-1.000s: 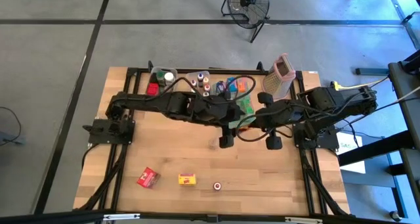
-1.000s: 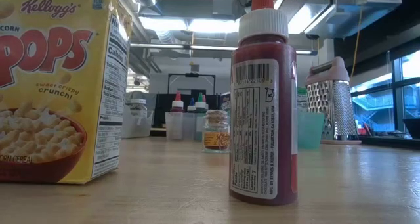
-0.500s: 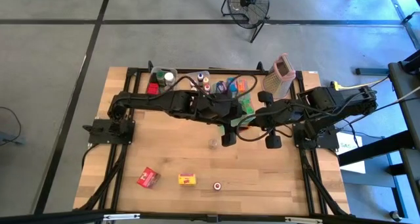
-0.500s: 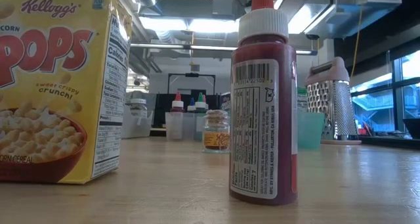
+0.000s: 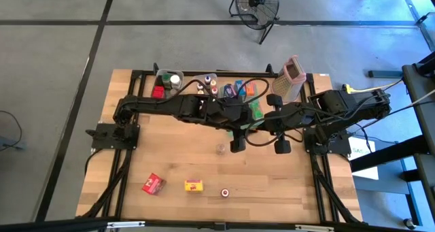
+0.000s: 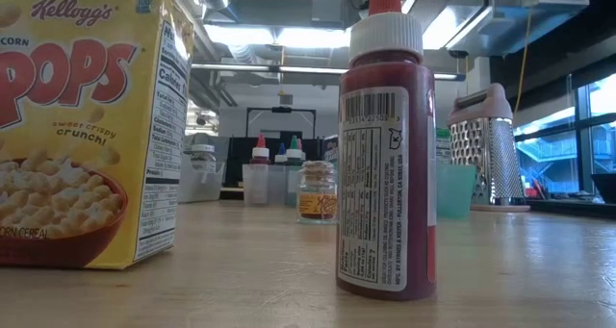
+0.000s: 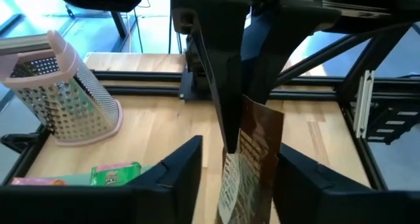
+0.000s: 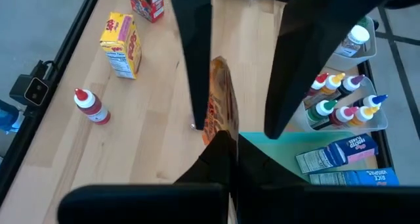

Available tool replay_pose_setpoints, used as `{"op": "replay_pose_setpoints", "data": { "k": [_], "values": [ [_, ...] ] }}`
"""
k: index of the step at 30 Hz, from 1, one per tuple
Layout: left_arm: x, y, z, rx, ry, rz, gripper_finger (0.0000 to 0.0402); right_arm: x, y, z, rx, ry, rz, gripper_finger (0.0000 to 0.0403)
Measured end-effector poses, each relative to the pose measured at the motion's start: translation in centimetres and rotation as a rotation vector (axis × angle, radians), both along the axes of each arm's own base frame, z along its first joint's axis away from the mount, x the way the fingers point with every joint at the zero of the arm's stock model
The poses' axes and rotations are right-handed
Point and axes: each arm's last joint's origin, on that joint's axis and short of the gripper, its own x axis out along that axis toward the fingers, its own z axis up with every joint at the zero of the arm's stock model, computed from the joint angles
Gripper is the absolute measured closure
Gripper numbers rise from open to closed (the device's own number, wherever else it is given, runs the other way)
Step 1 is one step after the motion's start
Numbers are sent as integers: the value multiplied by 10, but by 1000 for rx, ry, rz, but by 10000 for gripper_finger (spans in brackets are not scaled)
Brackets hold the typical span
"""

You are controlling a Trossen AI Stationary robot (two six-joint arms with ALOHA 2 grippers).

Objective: Pick & Place Kitchen Items
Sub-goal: Put the orange spice bag into the gray bin

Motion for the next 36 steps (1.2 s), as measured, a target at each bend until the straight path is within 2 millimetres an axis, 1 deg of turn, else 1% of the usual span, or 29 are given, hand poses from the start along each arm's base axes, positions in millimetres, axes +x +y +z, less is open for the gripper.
{"op": "replay_pose_setpoints", "data": {
  "k": [5, 10, 11, 14, 22, 26, 29, 36],
  "values": [
    [0, 1, 0, 7, 1, -2, 305, 0, 0, 0, -7, 0, 8, 403],
    [0, 1, -1, 7, 10, -7, 380, 0, 0, 0, -8, 0, 8, 403],
    [0, 1, -1, 1, 10, -18, 391, 0, 0, 0, -8, 0, 7, 403],
    [0, 1, -1, 3, 11, -31, 399, 0, 0, 0, -17, -4, -10, 402],
    [-1, 1, -1, 12, 18, -33, 399, 0, -2, 0, -20, -6, -46, 395],
    [-1, 1, -3, 14, 36, -33, 399, 0, -2, 0, -10, -1, -52, 383],
    [-2, 0, -3, 11, 39, -40, 399, -1, -2, -1, -1, 12, -46, 358],
    [-3, 0, -5, 6, 66, -39, 400, -4, -4, -4, 4, 55, -65, 262]
  ]
}}
